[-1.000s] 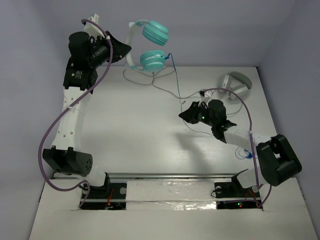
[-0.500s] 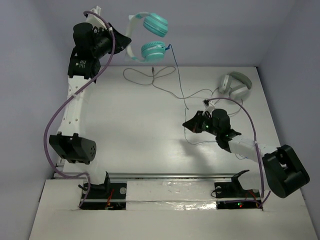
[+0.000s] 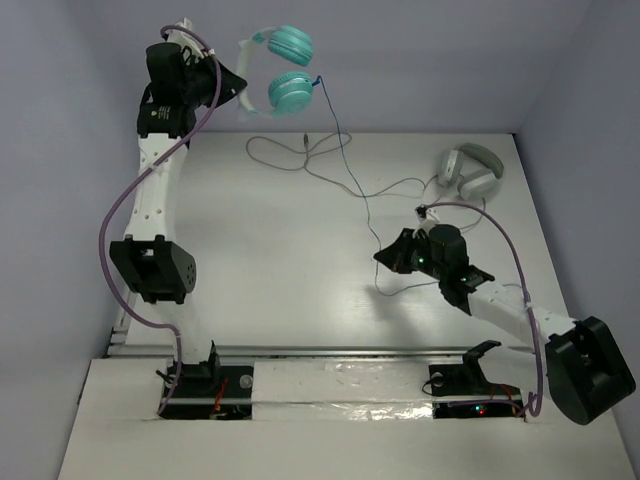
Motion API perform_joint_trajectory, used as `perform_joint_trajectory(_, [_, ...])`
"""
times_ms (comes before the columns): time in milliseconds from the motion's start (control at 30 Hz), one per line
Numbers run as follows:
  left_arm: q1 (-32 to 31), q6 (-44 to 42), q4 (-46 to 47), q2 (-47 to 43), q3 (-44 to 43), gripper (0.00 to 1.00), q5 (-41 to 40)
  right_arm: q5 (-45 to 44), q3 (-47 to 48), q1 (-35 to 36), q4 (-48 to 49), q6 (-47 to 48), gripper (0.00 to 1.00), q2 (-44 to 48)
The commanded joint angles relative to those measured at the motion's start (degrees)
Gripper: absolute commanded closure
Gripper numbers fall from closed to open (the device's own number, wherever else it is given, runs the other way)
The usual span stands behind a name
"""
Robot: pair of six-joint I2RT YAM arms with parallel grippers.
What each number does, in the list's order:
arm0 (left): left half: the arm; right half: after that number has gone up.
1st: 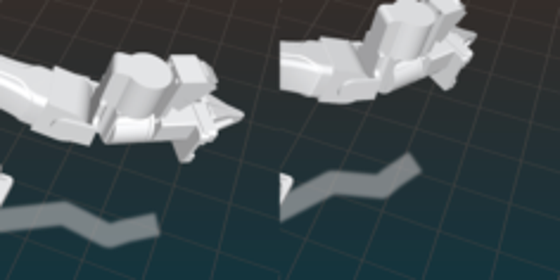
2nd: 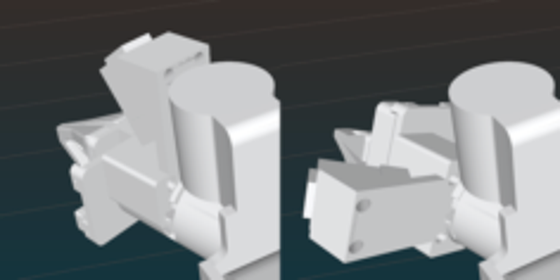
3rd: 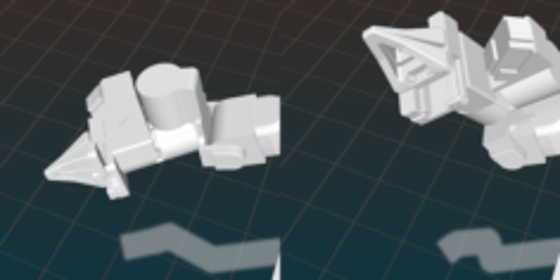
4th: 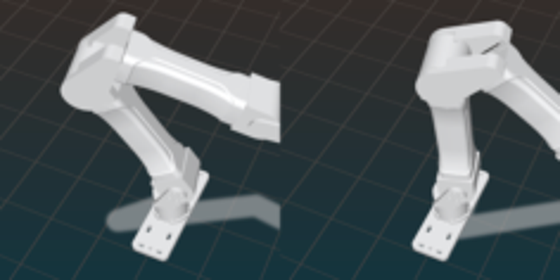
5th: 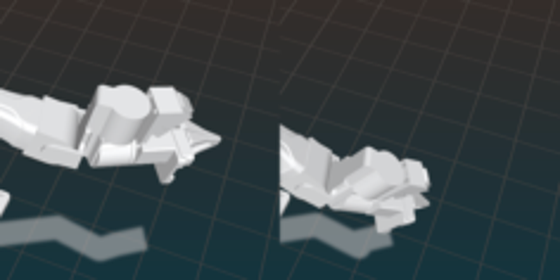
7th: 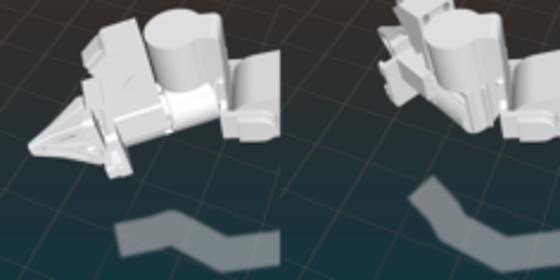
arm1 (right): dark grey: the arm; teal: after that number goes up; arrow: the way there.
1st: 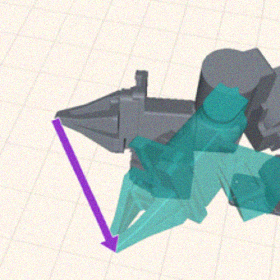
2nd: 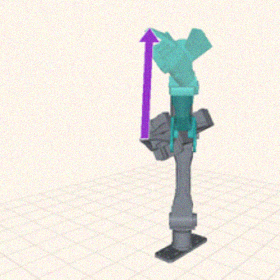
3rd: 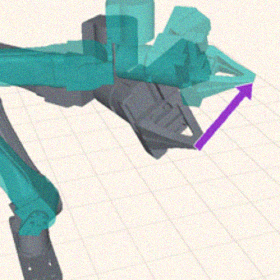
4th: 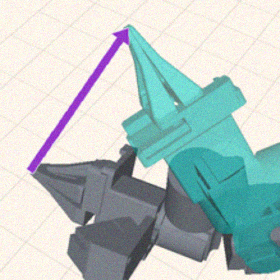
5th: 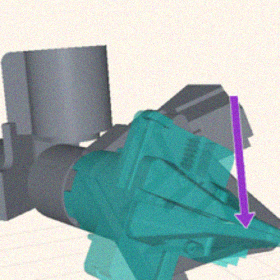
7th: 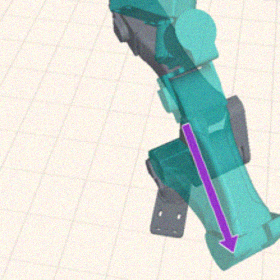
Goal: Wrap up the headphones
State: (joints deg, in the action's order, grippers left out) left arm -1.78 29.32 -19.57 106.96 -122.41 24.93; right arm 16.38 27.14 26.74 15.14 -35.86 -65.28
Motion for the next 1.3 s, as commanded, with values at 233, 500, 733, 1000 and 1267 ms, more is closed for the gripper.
perform_joint_trajectory(233, [-2.08, 9.17, 21.56, -10.27, 25.59, 1.00, 1.09, -11.54, 14.66, 1.38, -16.44, 6.84, 1.00, 2.62])
perform_joint_trajectory(500, [-4.63, 13.73, 29.93, -21.08, 44.87, 1.00, -8.39, -14.89, 24.63, 4.71, -24.62, 9.93, 1.00, -2.39])
perform_joint_trajectory(733, [-9.37, 11.47, 31.44, -22.93, 51.22, 1.00, -16.13, -20.68, 31.12, 18.24, -32.17, 13.44, 1.00, -9.78])
perform_joint_trajectory(1000, [-16.84, 4.43, 29.06, -21.44, 53.58, 1.00, -24.21, -19.29, 41.59, 29.50, -44.39, 21.16, 1.00, -8.82])
perform_joint_trajectory(1267, [-26.41, -0.40, 30.56, -21.44, 62.81, 1.00, -26.69, -20.07, 47.92, 29.51, -50.99, 25.74, 1.00, -10.57])
